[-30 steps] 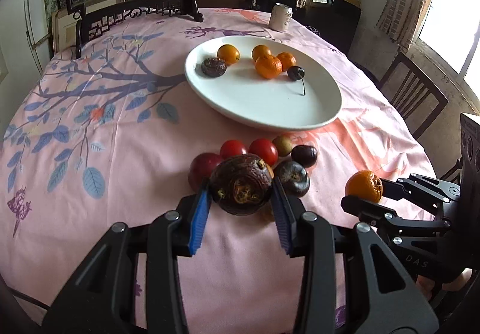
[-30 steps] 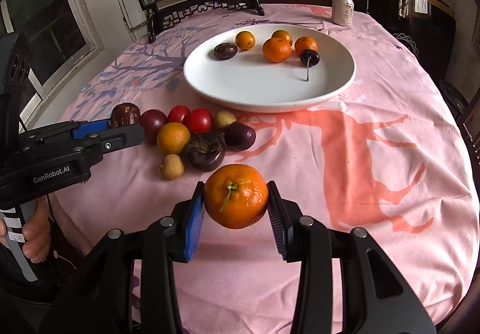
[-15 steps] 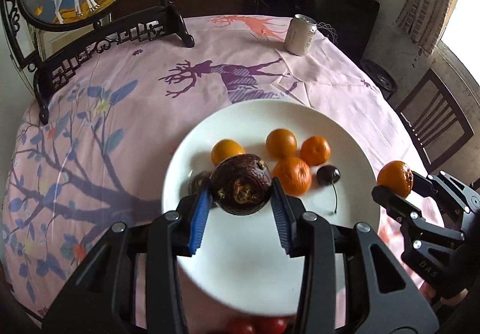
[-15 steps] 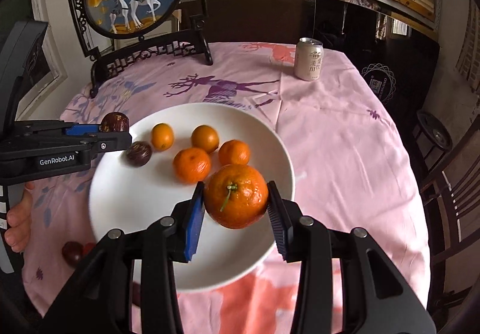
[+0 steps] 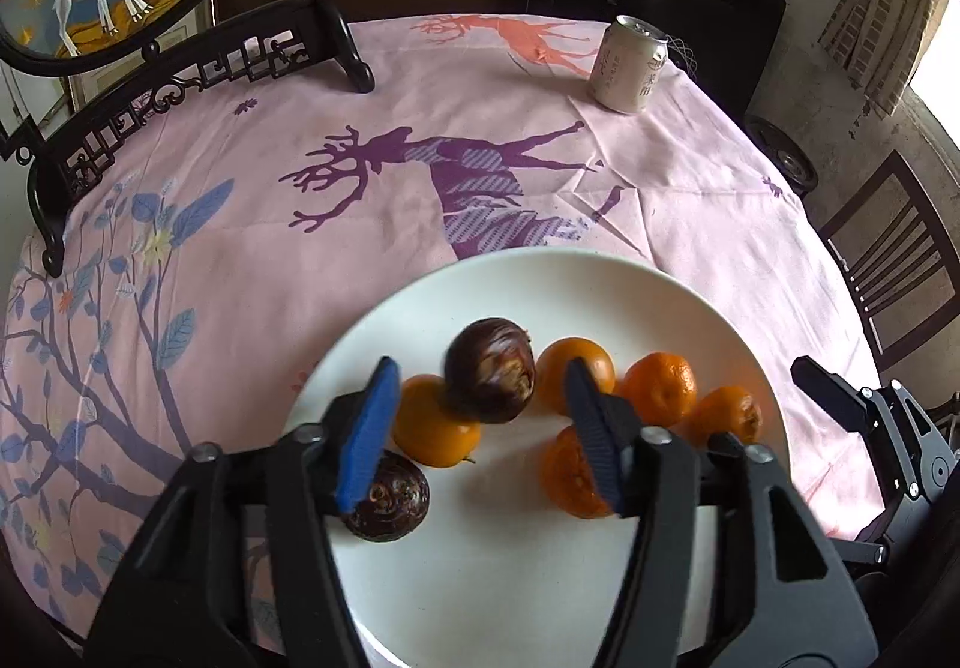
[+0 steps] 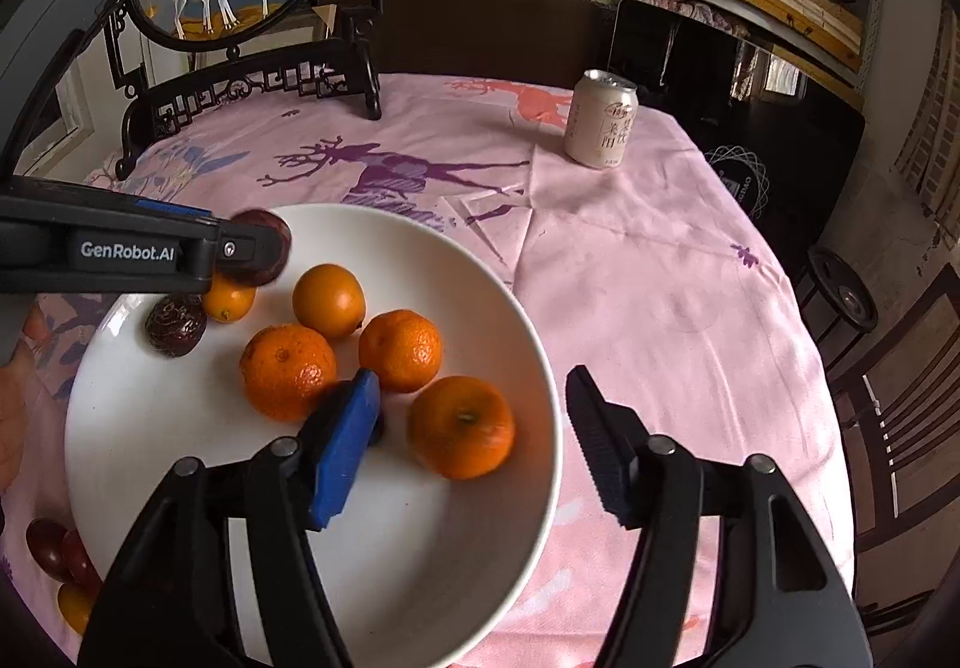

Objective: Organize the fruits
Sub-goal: 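Lower both held fruits onto the white plate and open both tools, then move both open tools back toward the remaining fruit cluster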

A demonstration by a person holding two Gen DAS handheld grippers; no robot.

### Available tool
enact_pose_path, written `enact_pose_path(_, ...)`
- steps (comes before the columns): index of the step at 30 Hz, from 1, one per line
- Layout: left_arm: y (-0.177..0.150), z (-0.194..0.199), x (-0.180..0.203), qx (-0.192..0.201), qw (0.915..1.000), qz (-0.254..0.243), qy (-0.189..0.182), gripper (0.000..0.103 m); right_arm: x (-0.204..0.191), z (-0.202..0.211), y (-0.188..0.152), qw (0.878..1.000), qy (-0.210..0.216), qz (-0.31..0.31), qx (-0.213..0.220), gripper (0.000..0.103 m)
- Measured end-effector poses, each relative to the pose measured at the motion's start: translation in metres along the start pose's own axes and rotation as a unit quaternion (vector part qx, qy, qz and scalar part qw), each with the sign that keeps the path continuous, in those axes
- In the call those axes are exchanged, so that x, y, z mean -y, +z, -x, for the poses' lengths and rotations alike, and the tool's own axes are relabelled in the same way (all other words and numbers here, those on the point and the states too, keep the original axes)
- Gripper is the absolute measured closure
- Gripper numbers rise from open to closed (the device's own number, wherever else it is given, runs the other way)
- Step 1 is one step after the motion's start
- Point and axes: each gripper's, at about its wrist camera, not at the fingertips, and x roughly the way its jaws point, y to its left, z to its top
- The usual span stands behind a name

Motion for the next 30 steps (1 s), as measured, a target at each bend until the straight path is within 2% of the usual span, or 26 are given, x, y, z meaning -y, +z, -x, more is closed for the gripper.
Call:
enact_pose_path(4, -0.02, 0.036, -0.007, 0.022, 0.9995, 0.005, -0.02, 0.034, 0.005, 0.027, 0.0, 1.0, 0.006, -0.012, 0.014, 0.038)
enact_pose_path(7, -0.055, 0.071, -0.011, 0.038, 0.999, 0.001, -0.024, 0.027, 0.005, 0.059, -0.008, 0.999, 0.017, -0.027, 0.013, 0.037)
enact_pose_path(8, -0.068, 0.082, -0.013, 0.045, 0.9986, 0.002, -0.025, 0.025, 0.004, 0.071, -0.014, 0.999, 0.023, -0.032, 0.015, 0.035)
enact_pose_path(10, -0.098, 0.103, -0.018, 0.062, 0.9978, 0.007, -0.024, 0.022, -0.001, 0.095, -0.029, 0.998, 0.029, -0.041, 0.022, 0.02)
enact_pose_path(11, -0.113, 0.112, -0.021, 0.068, 0.9973, 0.012, -0.022, 0.021, -0.004, 0.107, -0.039, 0.998, 0.032, -0.046, 0.027, 0.016)
enact_pose_path(12, -0.128, 0.119, -0.024, 0.074, 0.9969, 0.017, -0.021, 0.021, -0.008, 0.117, -0.047, 0.998, 0.036, -0.049, 0.033, 0.013)
enact_pose_path(14, -0.154, 0.131, -0.028, 0.085, 0.9959, 0.027, -0.012, 0.02, -0.016, 0.133, -0.063, 0.997, 0.038, -0.05, 0.039, 0.012)
enact_pose_path(17, -0.186, 0.139, -0.031, 0.095, 0.995, 0.029, 0.005, 0.018, -0.029, 0.148, -0.079, 0.998, 0.035, -0.041, 0.035, 0.012)
enact_pose_path(20, -0.208, 0.142, -0.036, 0.088, 0.9956, 0.03, 0.006, 0.018, -0.039, 0.157, -0.088, 0.998, 0.04, -0.037, 0.031, 0.012)
enact_pose_path(25, -0.231, 0.144, -0.049, 0.076, 0.9961, 0.043, 0.012, 0.017, -0.052, 0.163, -0.1, 0.998, 0.047, -0.031, 0.025, 0.012)
enact_pose_path(30, -0.246, 0.141, -0.063, 0.067, 0.9959, 0.055, 0.026, 0.017, -0.072, 0.154, -0.118, 0.997, 0.078, -0.029, -0.002, 0.008)
